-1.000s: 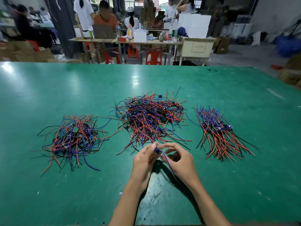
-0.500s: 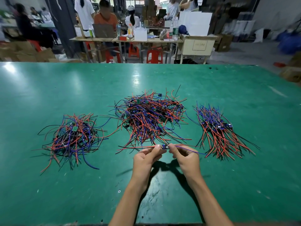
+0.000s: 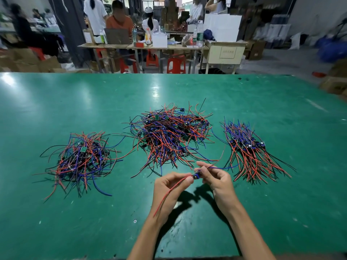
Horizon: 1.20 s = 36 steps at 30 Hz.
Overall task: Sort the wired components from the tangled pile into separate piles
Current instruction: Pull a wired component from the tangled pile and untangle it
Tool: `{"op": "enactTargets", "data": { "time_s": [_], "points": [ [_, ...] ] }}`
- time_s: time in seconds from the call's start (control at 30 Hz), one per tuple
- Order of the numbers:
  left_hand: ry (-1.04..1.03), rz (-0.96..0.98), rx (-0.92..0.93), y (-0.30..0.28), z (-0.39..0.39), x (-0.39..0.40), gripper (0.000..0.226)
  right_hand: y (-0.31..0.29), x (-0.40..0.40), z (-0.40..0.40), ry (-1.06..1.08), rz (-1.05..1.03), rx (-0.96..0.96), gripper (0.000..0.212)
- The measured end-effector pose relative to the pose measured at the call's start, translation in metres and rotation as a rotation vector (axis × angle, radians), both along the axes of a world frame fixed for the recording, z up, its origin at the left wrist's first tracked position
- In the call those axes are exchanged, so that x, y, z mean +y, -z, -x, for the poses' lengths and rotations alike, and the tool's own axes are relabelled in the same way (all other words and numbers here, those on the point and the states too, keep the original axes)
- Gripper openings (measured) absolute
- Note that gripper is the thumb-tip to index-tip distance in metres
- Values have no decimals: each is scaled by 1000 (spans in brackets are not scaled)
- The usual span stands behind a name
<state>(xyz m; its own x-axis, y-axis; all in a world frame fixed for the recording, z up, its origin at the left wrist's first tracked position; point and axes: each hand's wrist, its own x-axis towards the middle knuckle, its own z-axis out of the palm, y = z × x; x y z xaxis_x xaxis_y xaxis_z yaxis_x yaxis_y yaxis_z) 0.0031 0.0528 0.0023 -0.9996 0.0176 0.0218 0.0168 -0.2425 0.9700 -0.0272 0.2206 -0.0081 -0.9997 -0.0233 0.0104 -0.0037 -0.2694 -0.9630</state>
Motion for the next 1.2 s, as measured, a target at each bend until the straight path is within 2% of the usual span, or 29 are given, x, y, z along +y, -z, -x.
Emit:
{"op": "enactTargets", "data": {
  "time_s": [0.07, 0.17, 0.27, 0.3, 0.37, 0.43, 0.5, 0.63, 0.87, 1.07, 1.2],
  "points": [
    [7, 8, 18, 2, 1, 1, 17, 3, 3, 1, -12, 85, -22, 40],
    [-36, 36, 22, 5, 4, 2, 16, 5, 2, 3, -9, 100, -5, 73],
    [-50, 43, -13, 3, 5, 3, 19, 4, 0, 3, 9, 91, 5, 82],
    [-32, 25, -37, 2, 5, 3, 23, 4, -1, 2, 12, 81, 1, 78],
    [9, -8, -74, 0, 5, 2, 28, 3, -4, -1, -4, -14, 28, 53],
    [34, -7, -79, 0, 4, -1, 20, 3, -7, -4, -18, -111, 89, 26],
    [71, 14, -68, 1, 3, -3, 17, 2, -11, -7, -4, -149, 119, 15],
    [73, 26, -90, 3, 5, -3, 28, 1, -13, -9, 30, -317, 166, 21],
    [106, 105, -53, -1, 2, -4, 17, 2, -15, -9, -17, -494, 248, 26],
    [43, 142, -36, -2, -1, -1, 13, 6, -11, -7, 125, -383, 201, 4],
    [2, 149, -53, -4, -1, 3, 10, 6, -9, -7, 138, -366, 193, 7]
  ]
}}
